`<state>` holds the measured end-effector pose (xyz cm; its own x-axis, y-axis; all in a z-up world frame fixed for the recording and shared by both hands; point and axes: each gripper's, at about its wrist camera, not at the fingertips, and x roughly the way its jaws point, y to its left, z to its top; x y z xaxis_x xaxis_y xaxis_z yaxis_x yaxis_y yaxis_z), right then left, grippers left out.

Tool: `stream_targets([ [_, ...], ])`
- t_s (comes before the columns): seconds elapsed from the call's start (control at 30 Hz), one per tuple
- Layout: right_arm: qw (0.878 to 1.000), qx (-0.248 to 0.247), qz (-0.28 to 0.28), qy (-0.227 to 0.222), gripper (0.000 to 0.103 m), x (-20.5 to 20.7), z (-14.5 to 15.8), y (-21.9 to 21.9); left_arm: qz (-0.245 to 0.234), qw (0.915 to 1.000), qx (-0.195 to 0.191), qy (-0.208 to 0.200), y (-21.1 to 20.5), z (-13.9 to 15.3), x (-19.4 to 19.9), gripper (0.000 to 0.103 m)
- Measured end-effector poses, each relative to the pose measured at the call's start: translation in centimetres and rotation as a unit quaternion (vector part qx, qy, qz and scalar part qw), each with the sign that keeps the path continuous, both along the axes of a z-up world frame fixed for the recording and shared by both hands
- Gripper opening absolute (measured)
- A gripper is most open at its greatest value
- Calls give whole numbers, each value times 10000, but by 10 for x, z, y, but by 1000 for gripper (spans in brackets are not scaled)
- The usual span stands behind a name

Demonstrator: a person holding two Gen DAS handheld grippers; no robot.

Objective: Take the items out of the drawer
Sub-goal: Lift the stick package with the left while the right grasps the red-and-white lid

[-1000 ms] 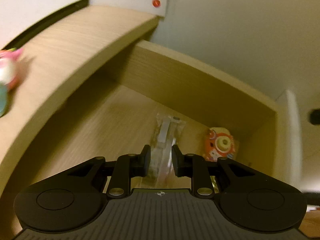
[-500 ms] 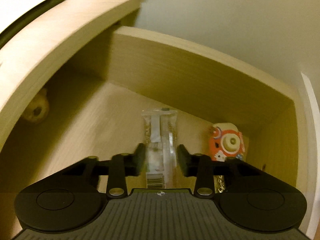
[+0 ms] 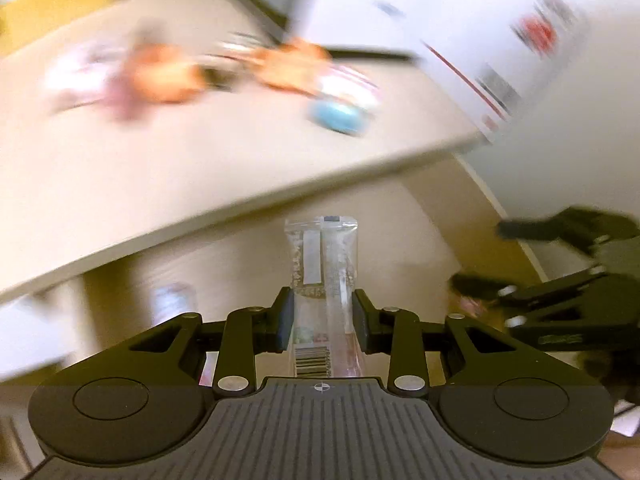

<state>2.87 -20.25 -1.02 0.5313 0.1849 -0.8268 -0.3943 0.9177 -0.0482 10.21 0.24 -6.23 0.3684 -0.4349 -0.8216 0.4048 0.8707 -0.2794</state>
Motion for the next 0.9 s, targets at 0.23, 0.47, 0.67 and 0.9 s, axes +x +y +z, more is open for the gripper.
stream_targets([
  [0.23,9659,379,2451,742,79,26,-32,106,1640,9862,-103,-213,81,35,-33,35],
  [0.47,9154,134,3844,1188,79,26,-74,189,2615,9650,-107,-163,122,45,-56,35],
  [0.67,9034,-118,4106,1230,73,15,-94,213,2718,9619,94,-265,117,48,-57,35],
  [0.9,9162,-144,3822,1194,58,25,-98,196,2731,9618,56,-187,109,42,-57,35],
])
